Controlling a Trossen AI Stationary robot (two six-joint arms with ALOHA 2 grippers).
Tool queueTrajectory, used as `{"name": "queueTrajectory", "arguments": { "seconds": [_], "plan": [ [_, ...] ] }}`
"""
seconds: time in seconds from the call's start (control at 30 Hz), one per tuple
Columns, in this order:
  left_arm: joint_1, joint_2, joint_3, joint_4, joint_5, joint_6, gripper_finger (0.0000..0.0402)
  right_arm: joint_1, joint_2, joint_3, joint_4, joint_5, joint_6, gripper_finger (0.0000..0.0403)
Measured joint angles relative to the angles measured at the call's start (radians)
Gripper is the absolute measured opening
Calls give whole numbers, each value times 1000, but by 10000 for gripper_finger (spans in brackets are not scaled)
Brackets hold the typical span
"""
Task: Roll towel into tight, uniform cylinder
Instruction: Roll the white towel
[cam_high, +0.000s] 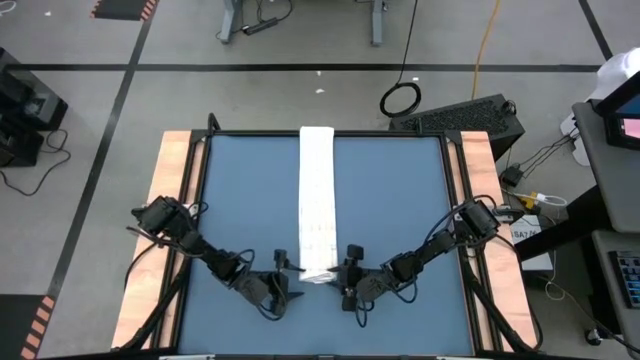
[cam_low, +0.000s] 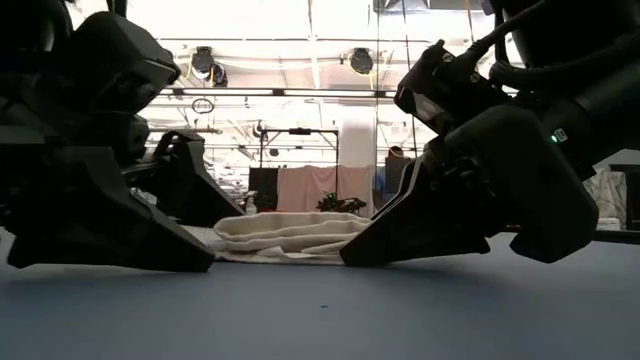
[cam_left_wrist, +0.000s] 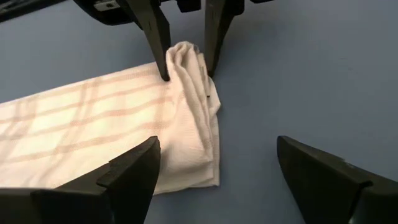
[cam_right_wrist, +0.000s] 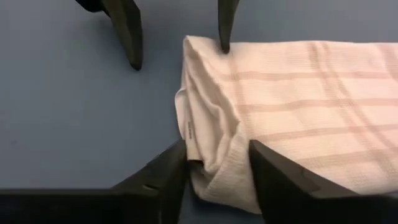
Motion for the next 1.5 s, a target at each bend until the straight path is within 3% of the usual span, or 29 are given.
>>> {"name": "queueTrajectory", "arguments": {
  "seconds": [0.2, 0.43, 0.83, 1.07, 1.33, 1.5],
  "plan": [
    [30, 11, 3, -4, 28, 16, 276, 0, 0, 0, -2, 0, 1, 127],
    [72, 11, 4, -47, 91, -16, 216, 0, 0, -1, -3, -6, 1, 121],
    [146, 11, 2, -90, 185, -102, 19, 1, 0, -2, 2, -9, 4, 121],
    [162, -12, 0, -69, 263, -246, 22, 43, -34, -3, -7, -6, -140, 151],
    [161, -11, 0, -55, 299, -444, 18, 119, -11, -2, 1, 210, -295, 258],
    [157, -8, -2, 16, 376, -472, 18, 130, 22, 0, 44, 266, -293, 284]
  ]
}}
